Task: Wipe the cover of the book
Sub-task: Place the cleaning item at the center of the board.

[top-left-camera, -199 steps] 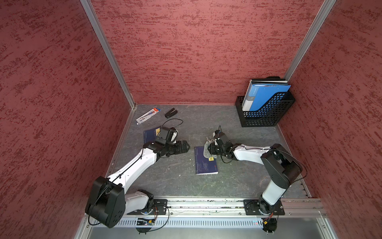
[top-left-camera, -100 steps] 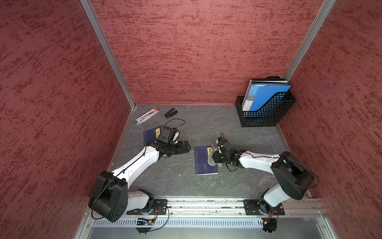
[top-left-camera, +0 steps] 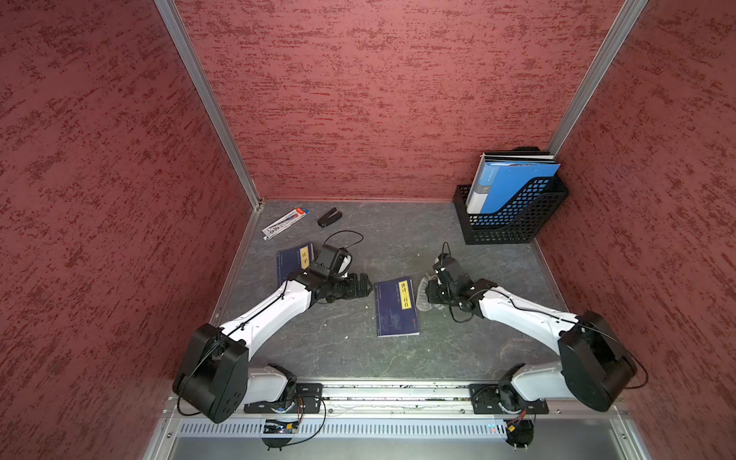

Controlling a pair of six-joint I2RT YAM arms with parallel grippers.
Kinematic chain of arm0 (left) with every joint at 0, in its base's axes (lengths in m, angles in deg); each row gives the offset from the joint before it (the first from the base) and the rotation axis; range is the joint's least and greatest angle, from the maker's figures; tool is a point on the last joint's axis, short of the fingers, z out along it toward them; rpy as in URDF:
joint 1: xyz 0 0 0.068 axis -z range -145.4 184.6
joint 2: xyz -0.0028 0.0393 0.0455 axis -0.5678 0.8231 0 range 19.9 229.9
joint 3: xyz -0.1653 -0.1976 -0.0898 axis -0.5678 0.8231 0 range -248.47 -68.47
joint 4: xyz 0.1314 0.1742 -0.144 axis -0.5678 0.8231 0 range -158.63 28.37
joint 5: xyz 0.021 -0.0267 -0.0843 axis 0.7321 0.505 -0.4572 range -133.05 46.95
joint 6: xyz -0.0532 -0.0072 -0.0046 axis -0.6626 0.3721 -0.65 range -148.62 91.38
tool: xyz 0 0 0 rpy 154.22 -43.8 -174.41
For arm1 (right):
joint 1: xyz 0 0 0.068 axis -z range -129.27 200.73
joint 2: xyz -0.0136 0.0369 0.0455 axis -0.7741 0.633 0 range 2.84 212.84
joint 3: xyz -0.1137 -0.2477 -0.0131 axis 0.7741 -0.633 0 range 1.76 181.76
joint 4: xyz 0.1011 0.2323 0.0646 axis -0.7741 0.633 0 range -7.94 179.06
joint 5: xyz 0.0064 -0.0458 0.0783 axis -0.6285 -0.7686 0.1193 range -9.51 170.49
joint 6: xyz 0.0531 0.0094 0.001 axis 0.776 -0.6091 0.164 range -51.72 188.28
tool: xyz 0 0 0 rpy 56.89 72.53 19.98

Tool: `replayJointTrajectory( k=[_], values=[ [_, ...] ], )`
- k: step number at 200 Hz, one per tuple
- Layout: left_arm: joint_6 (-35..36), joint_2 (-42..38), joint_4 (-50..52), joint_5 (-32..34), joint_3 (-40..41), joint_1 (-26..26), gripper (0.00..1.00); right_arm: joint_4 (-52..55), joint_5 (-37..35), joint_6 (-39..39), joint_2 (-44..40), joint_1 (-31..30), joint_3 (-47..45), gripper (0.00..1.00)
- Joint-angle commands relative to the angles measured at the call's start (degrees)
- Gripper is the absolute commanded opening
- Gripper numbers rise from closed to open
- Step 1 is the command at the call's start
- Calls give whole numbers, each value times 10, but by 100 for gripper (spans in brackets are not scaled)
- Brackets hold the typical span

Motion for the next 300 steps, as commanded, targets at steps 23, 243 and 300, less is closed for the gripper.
replayJointTrajectory(
  k=[23, 243, 300],
  values=[
    [-11, -12, -13, 7, 2, 18, 100, 26, -66, -57, 24, 87, 25, 42],
    [-54, 102, -91, -20, 4, 65, 98, -59, 107, 16, -15, -82, -49, 50],
    [-77, 118, -114, -35, 10, 78, 91, -86, 123, 39, -13, -105, -85, 41]
  ],
)
